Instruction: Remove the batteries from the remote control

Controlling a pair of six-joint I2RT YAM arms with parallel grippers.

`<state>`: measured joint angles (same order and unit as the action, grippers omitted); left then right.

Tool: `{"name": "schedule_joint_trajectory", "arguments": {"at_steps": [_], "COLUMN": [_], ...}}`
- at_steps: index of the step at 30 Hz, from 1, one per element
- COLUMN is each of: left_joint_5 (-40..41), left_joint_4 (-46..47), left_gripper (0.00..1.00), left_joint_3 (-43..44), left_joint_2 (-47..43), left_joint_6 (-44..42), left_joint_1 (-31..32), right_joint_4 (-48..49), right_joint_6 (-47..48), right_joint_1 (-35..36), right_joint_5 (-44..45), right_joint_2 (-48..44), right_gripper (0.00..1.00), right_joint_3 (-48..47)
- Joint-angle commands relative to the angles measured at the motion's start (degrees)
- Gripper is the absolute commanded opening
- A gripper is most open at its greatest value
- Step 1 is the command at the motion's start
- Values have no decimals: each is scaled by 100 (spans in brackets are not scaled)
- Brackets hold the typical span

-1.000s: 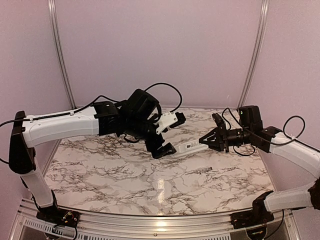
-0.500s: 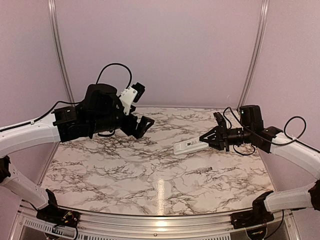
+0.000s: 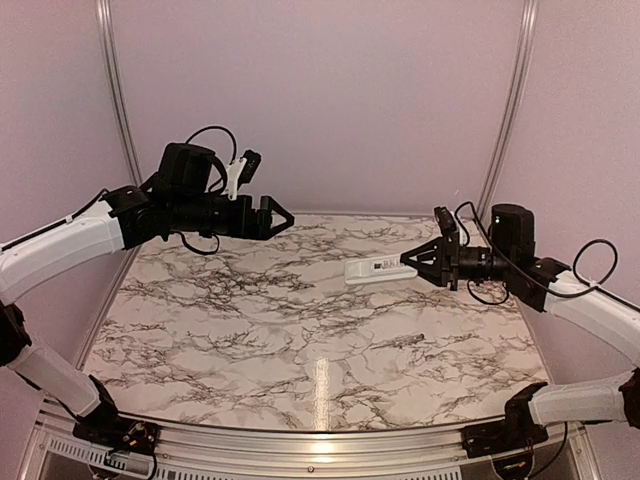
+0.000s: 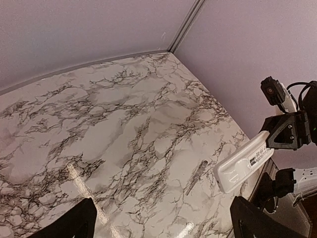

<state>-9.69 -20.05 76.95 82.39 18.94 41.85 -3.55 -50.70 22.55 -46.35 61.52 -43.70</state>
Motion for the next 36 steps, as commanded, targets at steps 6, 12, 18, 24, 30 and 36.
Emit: {"name": "schedule_joint_trajectory", "arguments": {"at_steps": [6,12,18,24,30,36], "left_joint_5": [-2605,-2592,-3737,-4080,-4025,-3862], "left_joint_4": [963,1124,2447,4088,4273,4854], "left_gripper": [99,99,93,85,81,74], "left_joint_3": [-290,-196,-615,-981,-774,-722], "left_joint_2": [326,446,622,755,1018,1297], "left_joint_6": [1708,2015,2689,3750,3892,4363], "left_joint_1": [-499,-621,-610,-533,-297,-135], "right_joint_4": [1600,2046,2505,2865,3174,3412], "right_joint_6": [-557,-702,-955,-1233,-1605,-1790], "right_joint_1": [39,41,39,40,44,223], "right_joint_5": [-75,-91,-141,-241,-318,-356], "right_joint_2": [-302,-371,-285,-68,240,511], "right_gripper": [0,0,0,0,0,0], "right_joint_3": [45,81,139,114,71,12]}}
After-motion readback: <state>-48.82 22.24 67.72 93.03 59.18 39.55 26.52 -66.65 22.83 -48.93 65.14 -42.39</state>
